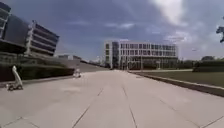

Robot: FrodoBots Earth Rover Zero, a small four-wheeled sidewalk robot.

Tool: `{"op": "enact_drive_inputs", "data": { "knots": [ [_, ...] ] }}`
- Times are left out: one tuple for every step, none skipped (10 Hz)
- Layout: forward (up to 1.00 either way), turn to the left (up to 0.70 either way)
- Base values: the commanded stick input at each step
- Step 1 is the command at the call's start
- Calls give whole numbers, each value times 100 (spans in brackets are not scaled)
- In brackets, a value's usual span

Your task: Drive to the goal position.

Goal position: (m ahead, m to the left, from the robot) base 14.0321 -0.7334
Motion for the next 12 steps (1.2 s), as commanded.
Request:
{"op": "enact_drive_inputs", "data": {
  "knots": [
    [70,0],
    [70,0],
    [70,0],
    [70,0],
    [70,0],
    [70,0],
    [70,0],
    [70,0],
    [70,0],
    [70,0],
    [70,0],
    [70,0]
  ]
}}
